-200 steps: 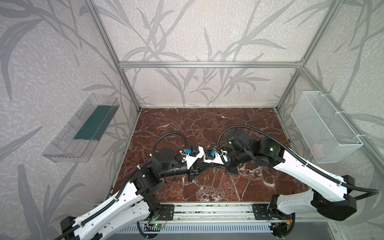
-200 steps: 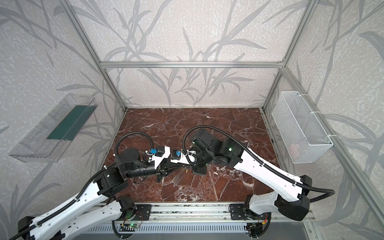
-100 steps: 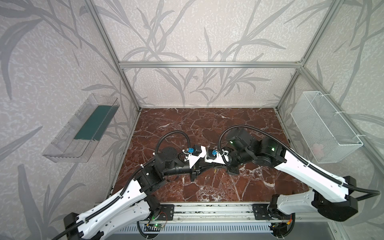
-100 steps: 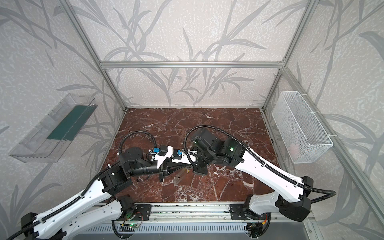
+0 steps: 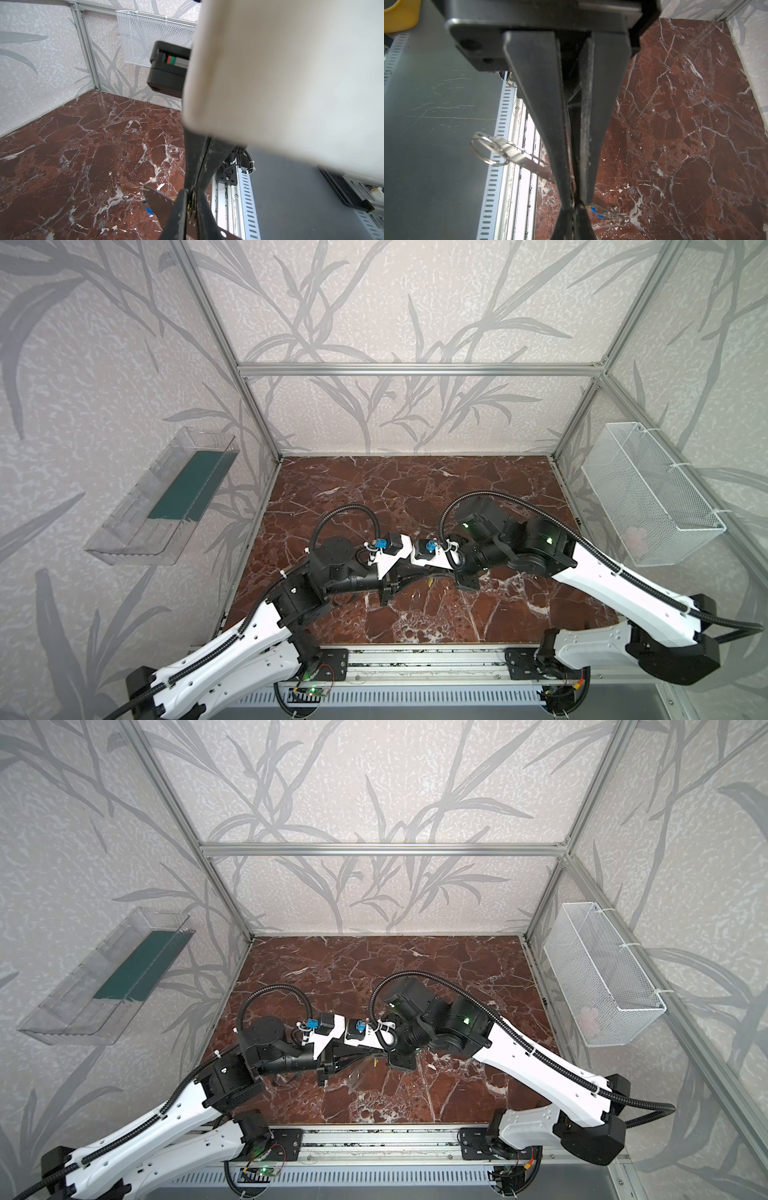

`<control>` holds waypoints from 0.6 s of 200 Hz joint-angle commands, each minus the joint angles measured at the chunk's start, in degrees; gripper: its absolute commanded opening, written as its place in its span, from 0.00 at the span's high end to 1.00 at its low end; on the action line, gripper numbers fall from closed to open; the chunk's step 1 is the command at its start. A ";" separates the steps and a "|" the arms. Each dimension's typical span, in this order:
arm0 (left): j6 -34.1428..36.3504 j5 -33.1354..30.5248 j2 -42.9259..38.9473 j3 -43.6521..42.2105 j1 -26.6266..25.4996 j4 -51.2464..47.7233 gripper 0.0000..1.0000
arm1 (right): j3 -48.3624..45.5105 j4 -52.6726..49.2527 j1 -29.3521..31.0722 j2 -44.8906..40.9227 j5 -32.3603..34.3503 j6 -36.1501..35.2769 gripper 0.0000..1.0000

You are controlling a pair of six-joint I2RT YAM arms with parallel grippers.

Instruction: Put the keys on the keyring

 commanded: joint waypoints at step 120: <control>2.28 -5.12 -3.01 -7.57 -0.12 8.93 1.00 | -10.27 16.98 0.23 -10.47 3.59 6.58 0.94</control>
